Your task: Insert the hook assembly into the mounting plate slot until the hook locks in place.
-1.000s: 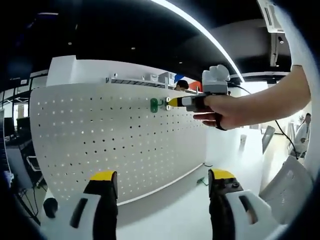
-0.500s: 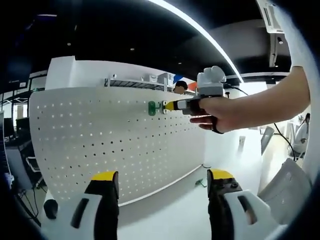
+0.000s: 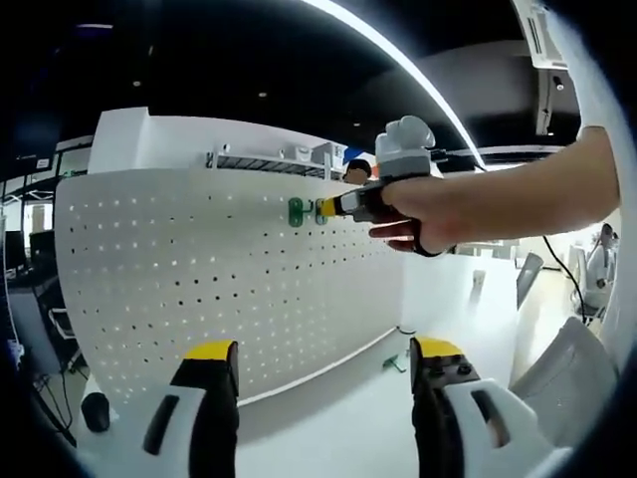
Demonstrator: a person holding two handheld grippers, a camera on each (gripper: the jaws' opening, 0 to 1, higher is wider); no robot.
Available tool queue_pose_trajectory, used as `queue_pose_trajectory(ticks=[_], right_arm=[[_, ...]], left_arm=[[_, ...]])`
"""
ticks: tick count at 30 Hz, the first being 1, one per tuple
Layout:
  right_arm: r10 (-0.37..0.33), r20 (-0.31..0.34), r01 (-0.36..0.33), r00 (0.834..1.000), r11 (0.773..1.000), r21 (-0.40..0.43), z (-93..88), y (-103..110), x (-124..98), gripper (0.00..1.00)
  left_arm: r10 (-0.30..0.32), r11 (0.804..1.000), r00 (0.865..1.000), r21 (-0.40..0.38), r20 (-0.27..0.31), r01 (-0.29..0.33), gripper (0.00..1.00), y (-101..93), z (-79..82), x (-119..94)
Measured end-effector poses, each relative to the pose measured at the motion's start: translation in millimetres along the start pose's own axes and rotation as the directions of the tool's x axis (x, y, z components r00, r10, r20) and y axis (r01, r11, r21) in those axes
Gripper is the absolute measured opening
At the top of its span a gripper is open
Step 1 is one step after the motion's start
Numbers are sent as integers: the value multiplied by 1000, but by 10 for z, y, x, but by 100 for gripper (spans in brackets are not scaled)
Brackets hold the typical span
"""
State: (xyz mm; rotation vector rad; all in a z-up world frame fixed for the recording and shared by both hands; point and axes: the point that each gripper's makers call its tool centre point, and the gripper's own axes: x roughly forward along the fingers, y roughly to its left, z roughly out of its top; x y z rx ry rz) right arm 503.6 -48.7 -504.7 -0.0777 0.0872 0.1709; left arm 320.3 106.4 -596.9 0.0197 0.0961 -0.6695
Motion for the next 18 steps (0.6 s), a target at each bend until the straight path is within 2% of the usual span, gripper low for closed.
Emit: queue_pose_trajectory(ticks=[6,7,10,15,18], right_arm=[[6,-2,-6,1000,1000,17,-5,3,-24,5],[18,-10,-17,1000,998,55,-27,29,-38,7],[14,3,-15,1000,996,84,-27,18,-59,22],[28,-5,-28,1000,996,83,-74,63,-46,42],[25,-15,-23,1000,996,86,-112,61,-39,50]], left_arm=[[-2,1000,1000,-1,-4,2,72,-10,-13,8],[-1,1000,1000,-1,-6,1,72,-7,-16,8],[1,1000,1000,-7,-5,-1,72,0,-17,6],[0,1000,1000,-10,-9,0,72,9,-39,3],[1,1000,1000,-11,-8,-1,72,13,-36,3]])
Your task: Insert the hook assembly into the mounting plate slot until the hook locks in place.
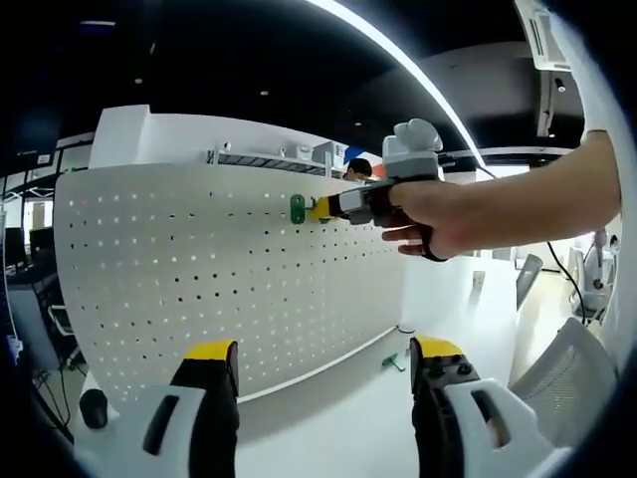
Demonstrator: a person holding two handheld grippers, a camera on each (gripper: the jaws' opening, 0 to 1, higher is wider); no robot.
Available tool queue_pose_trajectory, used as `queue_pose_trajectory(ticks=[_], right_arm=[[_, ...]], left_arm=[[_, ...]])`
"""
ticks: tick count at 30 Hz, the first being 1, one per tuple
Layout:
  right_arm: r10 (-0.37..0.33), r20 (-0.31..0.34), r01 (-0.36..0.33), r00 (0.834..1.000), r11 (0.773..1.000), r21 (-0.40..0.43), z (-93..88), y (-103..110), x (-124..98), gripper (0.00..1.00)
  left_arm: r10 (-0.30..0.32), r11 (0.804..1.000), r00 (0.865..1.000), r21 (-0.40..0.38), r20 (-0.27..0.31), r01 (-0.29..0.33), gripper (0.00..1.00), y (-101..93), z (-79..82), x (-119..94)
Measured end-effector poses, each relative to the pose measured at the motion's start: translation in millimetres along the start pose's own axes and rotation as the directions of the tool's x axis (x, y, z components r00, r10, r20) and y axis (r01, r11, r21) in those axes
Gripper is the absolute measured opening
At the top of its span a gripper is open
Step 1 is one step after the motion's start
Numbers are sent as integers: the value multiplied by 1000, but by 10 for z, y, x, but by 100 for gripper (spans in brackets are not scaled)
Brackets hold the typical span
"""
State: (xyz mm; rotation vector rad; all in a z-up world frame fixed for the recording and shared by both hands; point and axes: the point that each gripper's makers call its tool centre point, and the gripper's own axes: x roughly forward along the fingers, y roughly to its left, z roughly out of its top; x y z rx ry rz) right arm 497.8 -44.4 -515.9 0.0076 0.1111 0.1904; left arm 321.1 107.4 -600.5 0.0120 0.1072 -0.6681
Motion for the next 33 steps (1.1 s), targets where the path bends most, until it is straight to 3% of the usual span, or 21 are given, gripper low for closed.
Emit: queue_pose_trajectory(ticks=[6,16,25,27,28,33], right_arm=[[0,-17,0,1000,1000,4,-53,-23,-6,54],[23,-24,-23,999,1000,-3,-108,-5,-73,48],[136,9,-135,991,990,-48,-133,104,-189,47],[166,20,-165,986,985,-55,-138,115,-221,47],[215,40,-213,976,976,-37,-122,169,-241,47],[269,40,-268,962,963,-28,-188,170,-312,48]], left_arm=[[0,1000,1000,-3,5,0,73,9,5,1],[-2,1000,1000,-3,5,2,72,-6,3,-1],[-3,1000,1000,-1,5,3,73,-6,2,-3],[-4,1000,1000,-4,6,4,73,-6,8,4],[-4,1000,1000,-4,7,4,73,-4,11,8],[-5,1000,1000,-2,10,5,73,-3,19,12]])
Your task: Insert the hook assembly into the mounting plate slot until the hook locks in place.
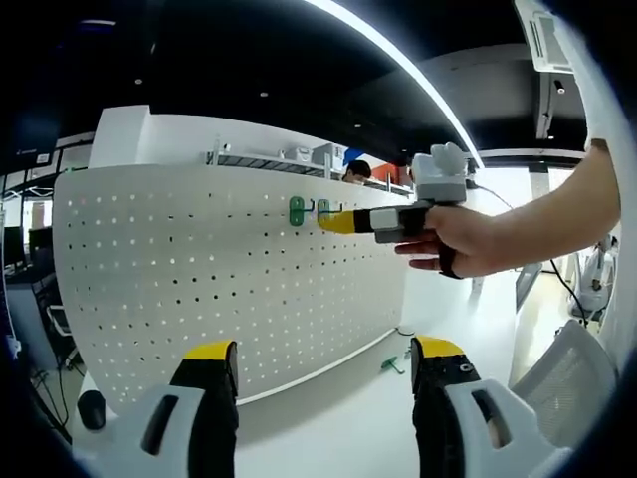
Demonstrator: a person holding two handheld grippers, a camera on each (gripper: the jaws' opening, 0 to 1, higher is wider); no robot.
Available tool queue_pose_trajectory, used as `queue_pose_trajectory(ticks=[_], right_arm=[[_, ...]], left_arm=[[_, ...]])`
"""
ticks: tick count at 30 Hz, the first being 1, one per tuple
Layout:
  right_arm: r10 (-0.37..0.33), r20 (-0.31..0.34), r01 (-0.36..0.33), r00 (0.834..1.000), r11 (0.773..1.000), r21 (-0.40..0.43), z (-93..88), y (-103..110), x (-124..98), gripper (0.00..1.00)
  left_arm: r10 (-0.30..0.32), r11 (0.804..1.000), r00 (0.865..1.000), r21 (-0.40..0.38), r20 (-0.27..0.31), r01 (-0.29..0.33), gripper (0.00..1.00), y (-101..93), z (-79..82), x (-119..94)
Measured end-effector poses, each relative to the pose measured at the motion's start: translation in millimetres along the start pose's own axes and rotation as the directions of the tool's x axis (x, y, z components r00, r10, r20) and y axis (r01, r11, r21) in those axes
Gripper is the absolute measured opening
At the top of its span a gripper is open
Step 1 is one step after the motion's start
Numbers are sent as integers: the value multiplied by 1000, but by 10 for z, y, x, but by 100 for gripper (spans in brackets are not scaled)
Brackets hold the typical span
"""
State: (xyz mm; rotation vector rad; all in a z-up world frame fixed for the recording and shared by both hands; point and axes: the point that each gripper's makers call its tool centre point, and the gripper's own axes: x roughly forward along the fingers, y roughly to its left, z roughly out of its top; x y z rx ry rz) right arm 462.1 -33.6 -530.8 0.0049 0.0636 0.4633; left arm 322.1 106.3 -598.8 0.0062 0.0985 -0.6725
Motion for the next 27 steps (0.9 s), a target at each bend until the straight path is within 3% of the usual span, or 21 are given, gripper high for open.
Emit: queue_pose_trajectory(ticks=[17,27], right_arm=[[107,9,-106,994,993,-45,-104,53,-260,50],[146,-6,-146,989,986,-77,-315,101,-520,51]], left_arm=[[6,1000,1000,-1,7,-6,73,44,24,-19],[5,1000,1000,-3,12,-5,74,46,38,-11]])
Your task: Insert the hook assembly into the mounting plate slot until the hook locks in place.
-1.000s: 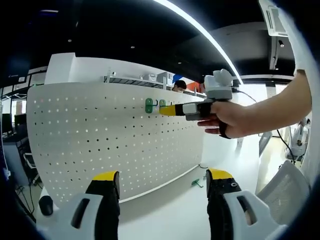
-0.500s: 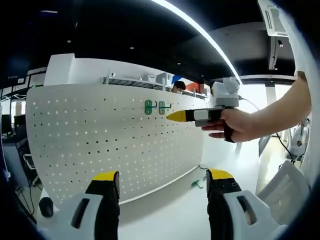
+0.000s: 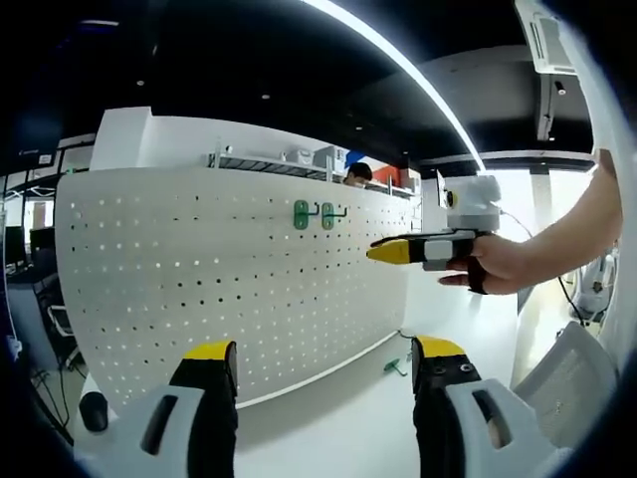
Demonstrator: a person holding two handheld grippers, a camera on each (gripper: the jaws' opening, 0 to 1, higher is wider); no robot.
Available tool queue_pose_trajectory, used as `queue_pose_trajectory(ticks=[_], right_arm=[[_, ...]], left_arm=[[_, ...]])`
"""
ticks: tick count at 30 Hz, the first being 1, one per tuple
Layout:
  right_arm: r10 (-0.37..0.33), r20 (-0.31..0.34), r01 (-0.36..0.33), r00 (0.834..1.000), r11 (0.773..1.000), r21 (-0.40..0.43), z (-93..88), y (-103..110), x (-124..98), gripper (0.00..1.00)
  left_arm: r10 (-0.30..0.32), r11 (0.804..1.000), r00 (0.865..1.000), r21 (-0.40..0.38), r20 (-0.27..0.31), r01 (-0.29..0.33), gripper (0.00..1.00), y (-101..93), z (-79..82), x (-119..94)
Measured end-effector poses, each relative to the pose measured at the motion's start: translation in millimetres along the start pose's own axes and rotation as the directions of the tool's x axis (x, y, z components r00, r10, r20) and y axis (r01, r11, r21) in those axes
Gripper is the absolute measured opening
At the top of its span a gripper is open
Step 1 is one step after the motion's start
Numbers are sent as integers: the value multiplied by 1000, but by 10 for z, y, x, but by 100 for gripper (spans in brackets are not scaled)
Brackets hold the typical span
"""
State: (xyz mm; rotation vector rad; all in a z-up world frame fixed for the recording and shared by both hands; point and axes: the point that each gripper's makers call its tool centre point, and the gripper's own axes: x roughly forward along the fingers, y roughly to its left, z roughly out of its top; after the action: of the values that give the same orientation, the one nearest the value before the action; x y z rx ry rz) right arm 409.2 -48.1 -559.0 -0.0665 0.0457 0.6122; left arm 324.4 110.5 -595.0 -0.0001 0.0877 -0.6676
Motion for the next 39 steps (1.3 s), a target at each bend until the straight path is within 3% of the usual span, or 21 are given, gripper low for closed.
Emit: queue_pose_trajectory(ticks=[39], right_arm=[[-80,-31,81,996,996,34,-555,-60,-968,60]], left_arm=[[-10,1000,1000,-5,3,10,75,1,-25,6]])
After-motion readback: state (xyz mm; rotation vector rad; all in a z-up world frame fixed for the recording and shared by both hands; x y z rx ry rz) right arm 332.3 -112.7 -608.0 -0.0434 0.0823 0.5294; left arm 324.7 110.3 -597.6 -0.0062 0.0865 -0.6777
